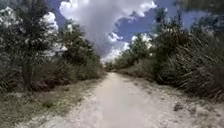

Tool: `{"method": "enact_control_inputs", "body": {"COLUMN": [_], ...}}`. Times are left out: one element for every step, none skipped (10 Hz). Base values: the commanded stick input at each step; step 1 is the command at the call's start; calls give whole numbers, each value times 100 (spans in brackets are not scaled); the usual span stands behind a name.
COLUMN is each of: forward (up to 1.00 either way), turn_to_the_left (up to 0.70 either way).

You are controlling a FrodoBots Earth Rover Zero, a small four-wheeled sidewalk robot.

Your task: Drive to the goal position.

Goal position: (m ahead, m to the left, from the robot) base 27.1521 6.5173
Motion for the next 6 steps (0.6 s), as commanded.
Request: {"method": "enact_control_inputs", "body": {"forward": [50, 50, 50, 50, 50, 50], "turn_to_the_left": [0, 0, 0, 0, 0, 0]}}
